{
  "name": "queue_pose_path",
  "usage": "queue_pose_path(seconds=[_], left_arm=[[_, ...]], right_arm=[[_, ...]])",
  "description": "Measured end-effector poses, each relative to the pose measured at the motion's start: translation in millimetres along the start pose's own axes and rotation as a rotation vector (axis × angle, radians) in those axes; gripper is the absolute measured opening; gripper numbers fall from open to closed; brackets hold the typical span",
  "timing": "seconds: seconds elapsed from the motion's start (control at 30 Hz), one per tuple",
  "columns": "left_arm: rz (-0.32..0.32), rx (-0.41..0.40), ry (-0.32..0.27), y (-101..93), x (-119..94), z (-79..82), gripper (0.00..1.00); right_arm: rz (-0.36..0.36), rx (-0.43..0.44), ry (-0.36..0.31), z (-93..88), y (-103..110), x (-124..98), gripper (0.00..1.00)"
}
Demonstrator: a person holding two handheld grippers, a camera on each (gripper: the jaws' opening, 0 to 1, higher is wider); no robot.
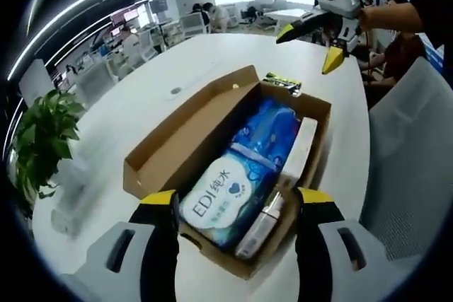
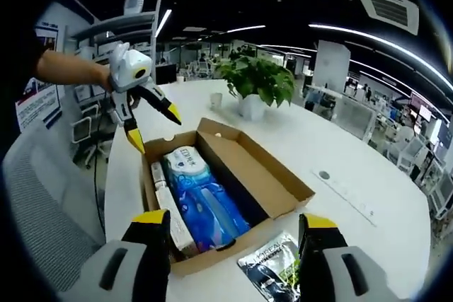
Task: Operate the shoe box by opening the lid, removing the specified soft item, and placing it in the target area until the item is outside and the box remains undamaged.
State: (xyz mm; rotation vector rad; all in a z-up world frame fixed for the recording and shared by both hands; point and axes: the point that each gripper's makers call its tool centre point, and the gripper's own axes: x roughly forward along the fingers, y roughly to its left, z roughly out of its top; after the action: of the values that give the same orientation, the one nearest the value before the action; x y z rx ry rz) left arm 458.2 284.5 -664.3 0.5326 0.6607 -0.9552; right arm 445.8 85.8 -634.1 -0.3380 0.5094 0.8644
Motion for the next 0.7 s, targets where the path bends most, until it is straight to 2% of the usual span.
queue_pose_path(seconds=[0.27,0.7], left_arm=[[-0.022,0.025,0.024,1.1,8.8,-6.7,0.67],[-0.056,0.083,0.057,3.8,20.5,-12.7,0.67]], right_arm=[[0.058,-0.052,0.009,11.0,20.8,15.4,0.72],[0.114,-0.089,0.023,18.3,36.3,38.9,0.72]])
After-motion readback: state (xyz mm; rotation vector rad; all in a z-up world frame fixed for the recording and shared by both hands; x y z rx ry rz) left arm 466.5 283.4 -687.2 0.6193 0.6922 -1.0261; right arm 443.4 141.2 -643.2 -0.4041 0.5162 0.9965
